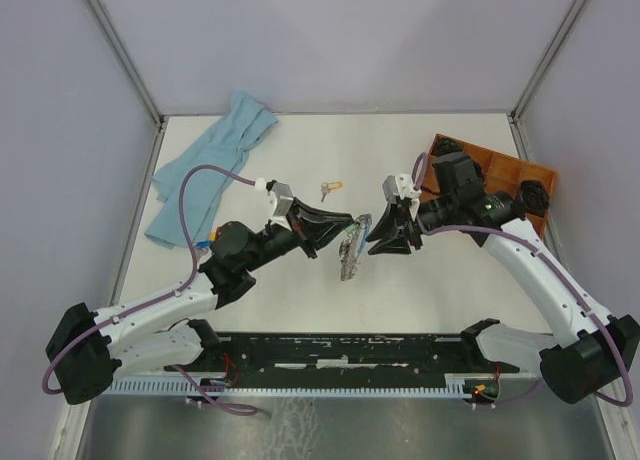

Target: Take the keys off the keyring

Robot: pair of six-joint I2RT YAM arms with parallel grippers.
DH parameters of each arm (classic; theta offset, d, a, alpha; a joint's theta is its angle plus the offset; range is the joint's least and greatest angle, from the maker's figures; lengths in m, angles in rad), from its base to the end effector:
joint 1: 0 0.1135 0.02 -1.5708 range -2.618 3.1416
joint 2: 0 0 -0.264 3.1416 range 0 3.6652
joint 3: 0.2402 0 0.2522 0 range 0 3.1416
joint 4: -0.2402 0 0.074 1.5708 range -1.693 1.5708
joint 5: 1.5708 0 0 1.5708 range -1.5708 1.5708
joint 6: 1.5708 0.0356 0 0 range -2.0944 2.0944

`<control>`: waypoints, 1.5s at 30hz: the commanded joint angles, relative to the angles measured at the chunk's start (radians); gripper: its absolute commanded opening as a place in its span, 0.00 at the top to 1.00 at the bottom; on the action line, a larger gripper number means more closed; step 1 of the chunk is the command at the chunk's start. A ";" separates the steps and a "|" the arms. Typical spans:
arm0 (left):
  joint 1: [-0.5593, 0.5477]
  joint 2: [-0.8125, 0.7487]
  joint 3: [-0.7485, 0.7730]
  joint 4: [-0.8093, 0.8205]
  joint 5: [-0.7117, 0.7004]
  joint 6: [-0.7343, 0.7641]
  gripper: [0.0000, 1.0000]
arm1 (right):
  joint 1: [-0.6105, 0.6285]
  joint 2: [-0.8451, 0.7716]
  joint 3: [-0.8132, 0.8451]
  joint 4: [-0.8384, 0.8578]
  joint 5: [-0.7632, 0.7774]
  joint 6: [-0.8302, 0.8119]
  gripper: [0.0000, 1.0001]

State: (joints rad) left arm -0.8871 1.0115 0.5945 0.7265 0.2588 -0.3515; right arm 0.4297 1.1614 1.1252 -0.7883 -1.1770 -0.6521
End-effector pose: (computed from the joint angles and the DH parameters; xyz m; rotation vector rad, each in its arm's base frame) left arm 0.1391 -0.1852 0.3259 0.5898 1.2392 -1.2174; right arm 0.1876 0.1221 0.3424 -1.4762 1.4439 1.2383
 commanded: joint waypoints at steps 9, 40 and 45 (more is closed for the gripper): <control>-0.004 -0.005 0.000 0.157 -0.054 -0.078 0.97 | 0.001 -0.009 -0.085 0.353 0.009 0.295 0.63; -0.015 0.028 0.005 0.177 -0.069 -0.089 0.97 | 0.013 -0.001 -0.123 0.484 0.002 0.411 0.86; -0.016 0.029 0.006 0.166 -0.072 -0.082 0.97 | 0.014 -0.002 -0.108 0.445 0.001 0.380 0.92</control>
State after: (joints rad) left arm -0.8989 1.0470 0.5823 0.8093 0.2104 -0.4191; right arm 0.4385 1.1614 0.9997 -0.3454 -1.1591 -0.2497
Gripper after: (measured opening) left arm 0.058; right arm 0.097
